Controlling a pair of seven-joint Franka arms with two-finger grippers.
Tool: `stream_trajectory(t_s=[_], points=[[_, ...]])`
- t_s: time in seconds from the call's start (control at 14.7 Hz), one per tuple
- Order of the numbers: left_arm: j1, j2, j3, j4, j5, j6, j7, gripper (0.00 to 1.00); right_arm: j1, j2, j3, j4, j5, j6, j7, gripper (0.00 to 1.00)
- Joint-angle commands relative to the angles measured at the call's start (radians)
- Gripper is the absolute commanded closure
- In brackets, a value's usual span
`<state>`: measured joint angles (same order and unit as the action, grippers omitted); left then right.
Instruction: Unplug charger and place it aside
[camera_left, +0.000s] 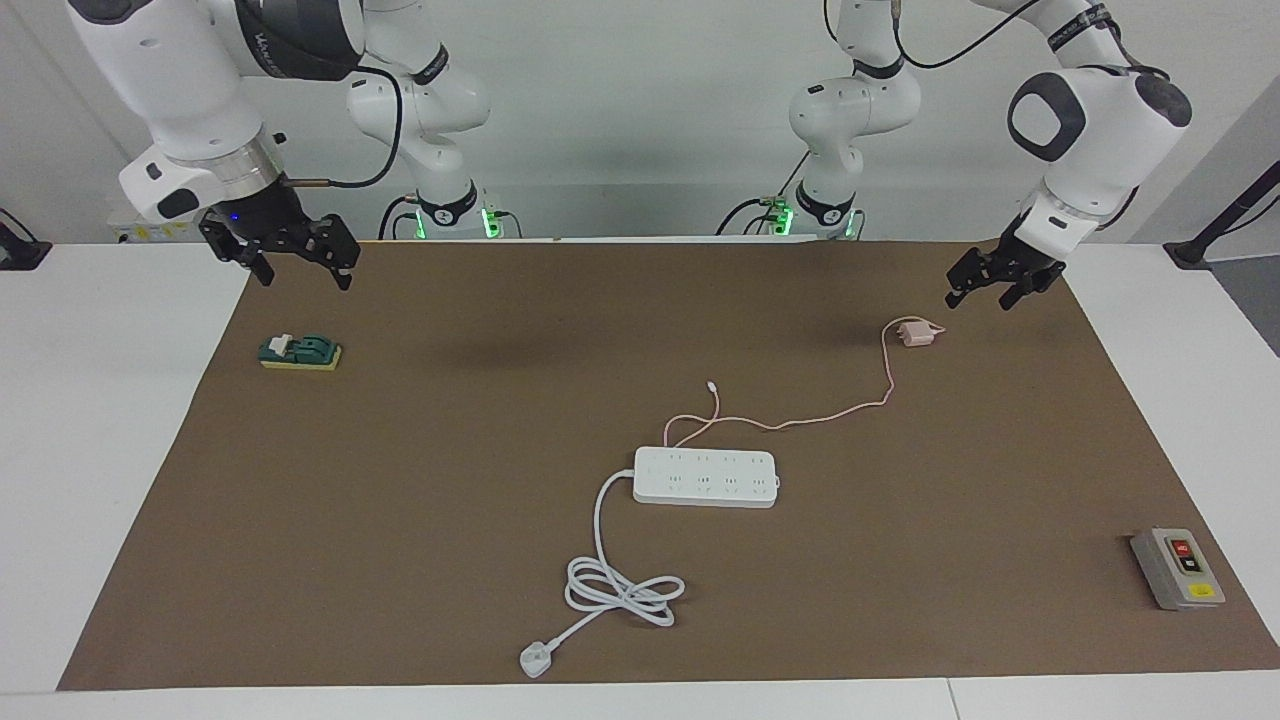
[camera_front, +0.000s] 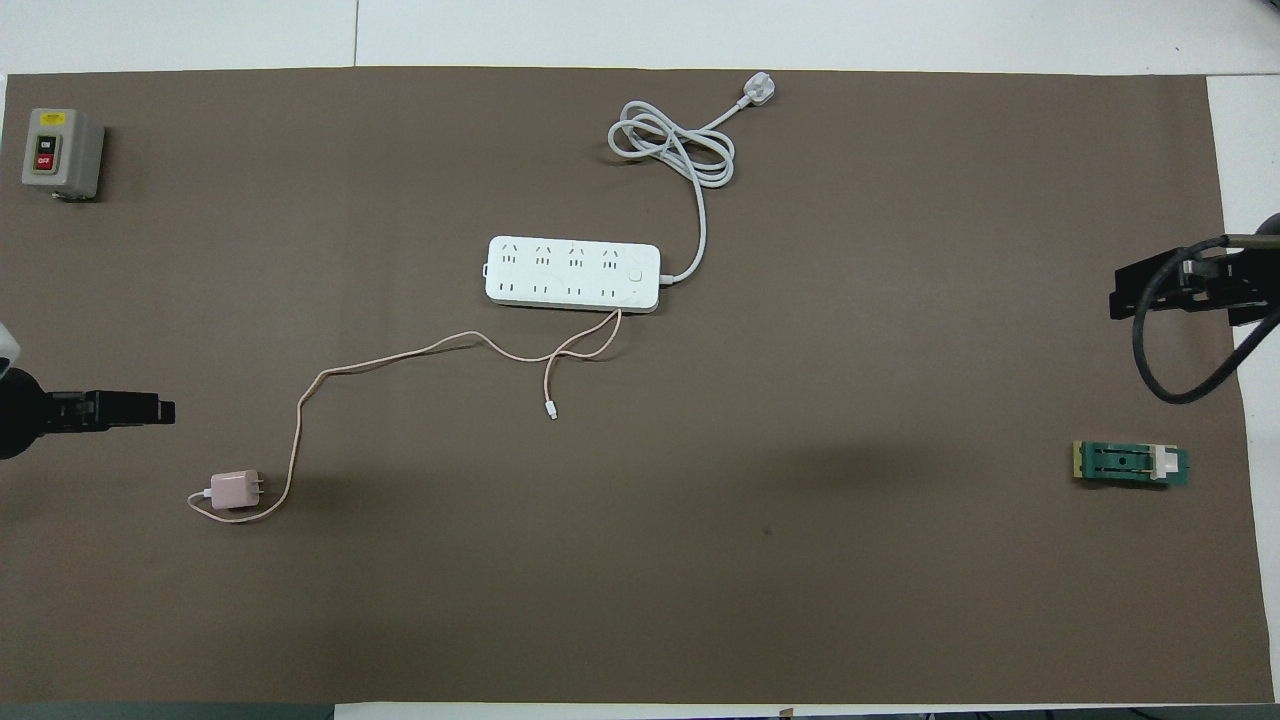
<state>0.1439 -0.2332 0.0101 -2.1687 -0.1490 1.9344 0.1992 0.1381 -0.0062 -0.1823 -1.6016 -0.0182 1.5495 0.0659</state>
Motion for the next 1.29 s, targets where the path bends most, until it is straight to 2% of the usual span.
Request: stream_trajectory(t_s=[0.0,0.2,0.41,0.61,1.02,1.23], points=[[0.005,0.015,-0.002,0.108,0.019,-0.101,-0.066,0.00,0.000,0.015,-0.060,0.043,0.055,-0.048,-0.034,0.00],[-0.004,0.015,-0.012,0.184,0.089,-0.190,-0.151,0.00,0.000,0.015,-0.107,0.042,0.055,-0.060,-0.150,0.00],[-0.006,0.018,-0.041,0.260,0.103,-0.273,-0.223,0.00,0.002,0.020,-0.109,0.037,0.055,-0.054,-0.161,0.00],[-0.007,0.074,-0.051,0.380,0.115,-0.359,-0.231,0.00,0.002,0.026,-0.109,0.037,0.052,-0.043,-0.158,0.00],[-0.026,0.181,-0.064,0.529,0.117,-0.416,-0.234,0.00,0.002,0.046,-0.102,0.037,0.044,-0.008,-0.150,0.00],[-0.029,0.210,-0.067,0.558,0.120,-0.405,-0.234,0.00,0.017,0.045,-0.095,0.026,0.044,0.030,-0.106,0.00]])
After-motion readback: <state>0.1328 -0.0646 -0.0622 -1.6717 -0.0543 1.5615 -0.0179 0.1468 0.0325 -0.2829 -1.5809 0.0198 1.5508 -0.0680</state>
